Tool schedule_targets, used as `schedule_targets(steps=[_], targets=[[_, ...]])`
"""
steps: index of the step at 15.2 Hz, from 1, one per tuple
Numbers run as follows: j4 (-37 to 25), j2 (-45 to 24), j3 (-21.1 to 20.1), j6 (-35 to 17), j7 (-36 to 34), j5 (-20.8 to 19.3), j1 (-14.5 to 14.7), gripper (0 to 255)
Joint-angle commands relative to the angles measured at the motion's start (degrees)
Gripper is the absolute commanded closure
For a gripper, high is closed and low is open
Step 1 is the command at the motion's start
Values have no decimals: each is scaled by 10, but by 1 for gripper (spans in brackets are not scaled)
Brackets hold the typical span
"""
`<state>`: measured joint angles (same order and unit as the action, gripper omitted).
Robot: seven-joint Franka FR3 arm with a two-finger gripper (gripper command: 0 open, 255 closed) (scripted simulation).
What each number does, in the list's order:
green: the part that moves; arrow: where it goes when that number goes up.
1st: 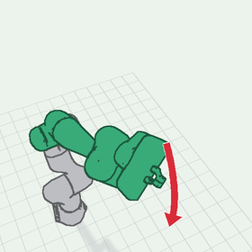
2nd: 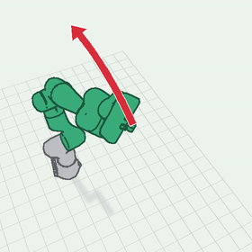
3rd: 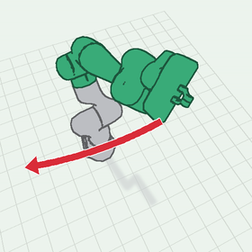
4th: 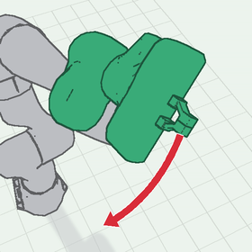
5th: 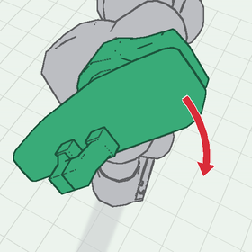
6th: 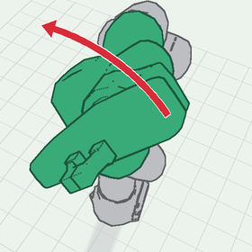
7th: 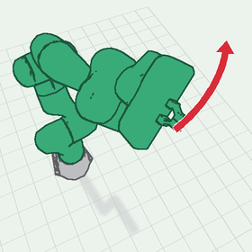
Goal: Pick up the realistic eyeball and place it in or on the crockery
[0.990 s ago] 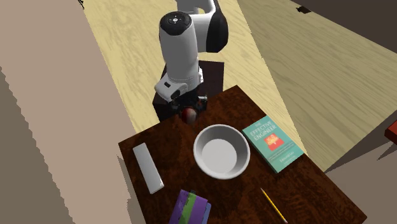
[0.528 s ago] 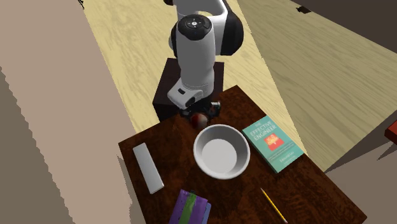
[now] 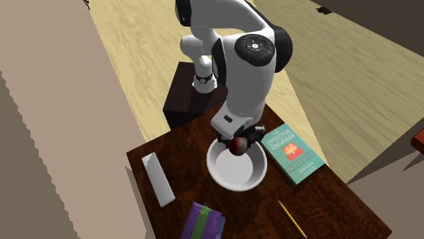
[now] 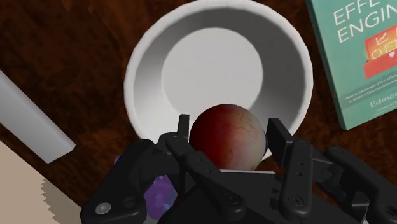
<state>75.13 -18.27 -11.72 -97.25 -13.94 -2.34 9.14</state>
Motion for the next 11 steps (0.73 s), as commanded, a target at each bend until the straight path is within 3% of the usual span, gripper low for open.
schedule_targets(steps=[1,11], targets=[[-4,-11,-1,-7,-6,-3,5,255],[86,-2,0,-89,-5,-1,0,255]])
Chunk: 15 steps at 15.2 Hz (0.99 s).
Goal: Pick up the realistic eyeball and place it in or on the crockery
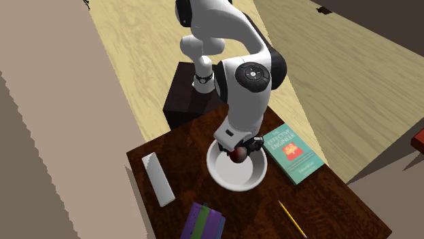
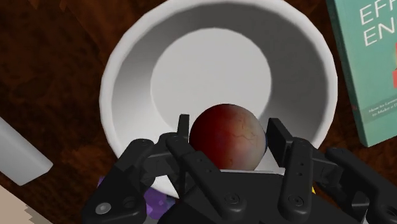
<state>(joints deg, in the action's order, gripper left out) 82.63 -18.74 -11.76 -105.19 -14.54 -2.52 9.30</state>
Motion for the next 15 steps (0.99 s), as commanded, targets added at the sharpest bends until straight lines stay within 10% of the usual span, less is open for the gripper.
schedule_targets(steps=[1,8,9,15], targets=[[18,2,0,-16,1,1,-1,255],[18,2,0,-16,1,1,-1,255],[18,2,0,-16,1,1,-1,0],[1,4,0,2,1,1,-1,0]])
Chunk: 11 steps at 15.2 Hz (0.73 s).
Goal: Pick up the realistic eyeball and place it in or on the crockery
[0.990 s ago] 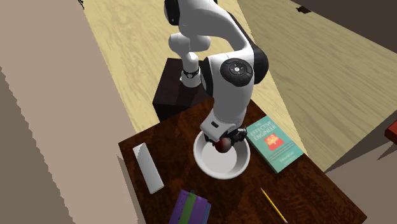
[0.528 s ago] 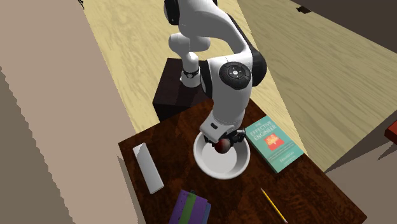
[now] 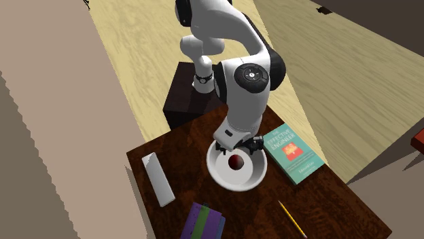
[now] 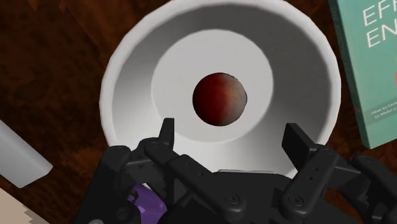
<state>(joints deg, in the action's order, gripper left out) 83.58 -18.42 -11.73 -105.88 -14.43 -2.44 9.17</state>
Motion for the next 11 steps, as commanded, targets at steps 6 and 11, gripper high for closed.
schedule_targets(steps=[6,11], targets=[[-62,1,-1,63,1,0,1,0],[-62,1,-1,63,1,0,1,0]])
